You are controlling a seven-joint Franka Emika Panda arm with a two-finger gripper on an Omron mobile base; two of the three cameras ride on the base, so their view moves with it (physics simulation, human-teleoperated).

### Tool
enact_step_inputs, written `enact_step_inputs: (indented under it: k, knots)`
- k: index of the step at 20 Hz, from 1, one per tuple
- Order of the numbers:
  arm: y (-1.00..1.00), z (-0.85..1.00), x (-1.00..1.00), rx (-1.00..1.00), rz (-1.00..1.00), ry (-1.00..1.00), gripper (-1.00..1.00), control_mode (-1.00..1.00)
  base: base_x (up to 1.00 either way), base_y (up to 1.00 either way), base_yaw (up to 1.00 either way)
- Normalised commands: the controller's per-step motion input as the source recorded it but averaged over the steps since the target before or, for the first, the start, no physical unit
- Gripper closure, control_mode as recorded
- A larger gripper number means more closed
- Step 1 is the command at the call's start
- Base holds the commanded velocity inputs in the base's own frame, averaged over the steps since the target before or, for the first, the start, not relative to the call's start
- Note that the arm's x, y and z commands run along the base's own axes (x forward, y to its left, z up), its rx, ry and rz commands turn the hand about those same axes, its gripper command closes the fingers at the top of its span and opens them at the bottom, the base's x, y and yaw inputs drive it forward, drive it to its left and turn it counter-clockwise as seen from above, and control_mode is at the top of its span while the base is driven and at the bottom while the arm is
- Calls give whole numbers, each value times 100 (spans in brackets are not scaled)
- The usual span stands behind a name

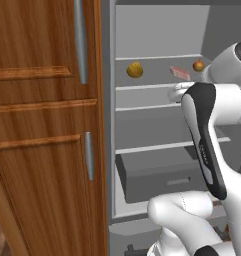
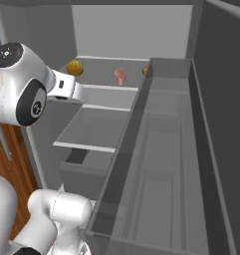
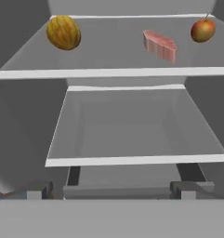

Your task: Open the fridge, remove the apple, squash, and steak, and place them on any counter.

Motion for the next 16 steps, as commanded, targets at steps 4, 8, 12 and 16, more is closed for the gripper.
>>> enact_step_inputs:
  k: [4, 8, 12, 16]
  knots:
    - [0, 0, 0, 0, 0, 0, -100, 100, 41, 0, -9]
    - [-1, 0, 16, 0, 0, 0, -100, -100, 3, 0, -1]
    - [0, 5, 45, 0, 0, -10, -100, -100, 0, 0, 0]
    - [0, 20, 40, 0, 0, -11, -100, -100, 0, 0, 0]
